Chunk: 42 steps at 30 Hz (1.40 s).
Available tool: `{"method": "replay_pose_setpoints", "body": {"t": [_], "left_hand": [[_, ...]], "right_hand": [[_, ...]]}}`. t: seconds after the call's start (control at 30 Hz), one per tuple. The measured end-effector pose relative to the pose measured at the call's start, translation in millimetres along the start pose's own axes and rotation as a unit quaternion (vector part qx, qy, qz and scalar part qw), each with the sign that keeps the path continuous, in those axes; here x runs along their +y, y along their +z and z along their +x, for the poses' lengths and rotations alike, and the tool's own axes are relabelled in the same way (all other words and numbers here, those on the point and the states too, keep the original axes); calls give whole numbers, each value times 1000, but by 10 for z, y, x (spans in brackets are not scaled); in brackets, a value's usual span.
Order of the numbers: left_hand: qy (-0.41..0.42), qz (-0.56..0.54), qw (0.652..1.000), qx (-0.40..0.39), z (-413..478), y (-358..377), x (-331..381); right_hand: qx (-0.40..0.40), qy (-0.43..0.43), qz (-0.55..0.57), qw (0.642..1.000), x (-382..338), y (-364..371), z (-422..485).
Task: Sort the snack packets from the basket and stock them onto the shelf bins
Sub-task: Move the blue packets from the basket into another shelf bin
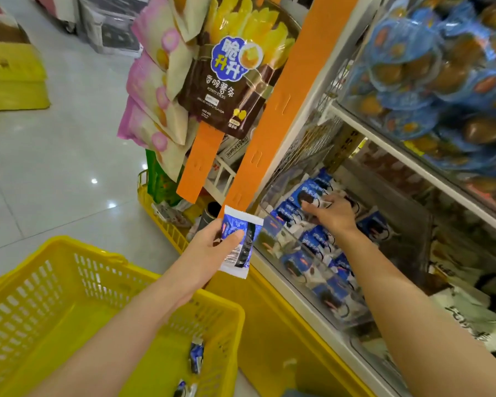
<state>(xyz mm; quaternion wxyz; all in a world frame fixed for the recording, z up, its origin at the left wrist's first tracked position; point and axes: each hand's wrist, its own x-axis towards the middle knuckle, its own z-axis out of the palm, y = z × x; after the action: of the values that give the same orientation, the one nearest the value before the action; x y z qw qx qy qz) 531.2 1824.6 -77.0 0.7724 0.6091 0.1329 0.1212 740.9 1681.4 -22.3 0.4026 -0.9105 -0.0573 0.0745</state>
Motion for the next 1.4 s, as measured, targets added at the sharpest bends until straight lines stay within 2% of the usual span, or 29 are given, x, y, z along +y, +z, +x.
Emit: {"method": "replay_pose_setpoints", "body": {"t": [0.1,0.27,0.47,0.53,0.6,0.67,0.77,0.83,0.93,0.97,1.03,1.1,1.17,1.2,1.27,1.33,1.4], "left_hand": [[-6,4,1000,0,42,-44,-10],[-21,8,1000,2,64,-56,-31],[-37,-9,999,17,37,-38,2],[-44,-35,998,35,25,5,19],[-54,-65,995,51,11,66,47],[-64,-89,992,54,-8,123,97],[-65,-92,993,35,-53,191,172],[-51,-56,997,19,-85,239,211],[40,107,993,26,-122,305,233],[86,171,981,45,-136,323,235],[182,284,939,72,-205,365,250],[256,371,892,34,-273,423,243],[293,423,857,-2,-326,488,206],[299,424,855,-4,-347,517,197],[302,381,874,10,-365,556,203],[277,289,915,57,-342,584,230],[189,187,956,120,-268,567,258]], "right_hand": [[15,4,45,999,-32,41,98],[117,-73,-53,989,-14,195,88],[54,-77,-141,985,-42,20,101],[66,-86,-187,976,-106,-53,42],[98,-139,-213,962,-179,-105,-122],[92,-208,-147,962,-233,-121,-386],[-24,-227,-5,974,-235,-73,-858],[-73,-229,29,970,-175,-52,-1098],[-116,-171,32,978,-117,-59,-1272],[-142,-124,62,980,-118,-76,-1305],[-215,-38,177,960,-124,-140,-1339],[-262,-17,260,929,-121,-202,-1358],[-256,-20,277,926,-97,-232,-1363],[-235,-22,274,932,-71,-236,-1359],[-194,-26,266,944,-26,-242,-1362],[-176,-37,277,944,2,-260,-1363],[-163,-57,297,939,5,-293,-1366]]}}
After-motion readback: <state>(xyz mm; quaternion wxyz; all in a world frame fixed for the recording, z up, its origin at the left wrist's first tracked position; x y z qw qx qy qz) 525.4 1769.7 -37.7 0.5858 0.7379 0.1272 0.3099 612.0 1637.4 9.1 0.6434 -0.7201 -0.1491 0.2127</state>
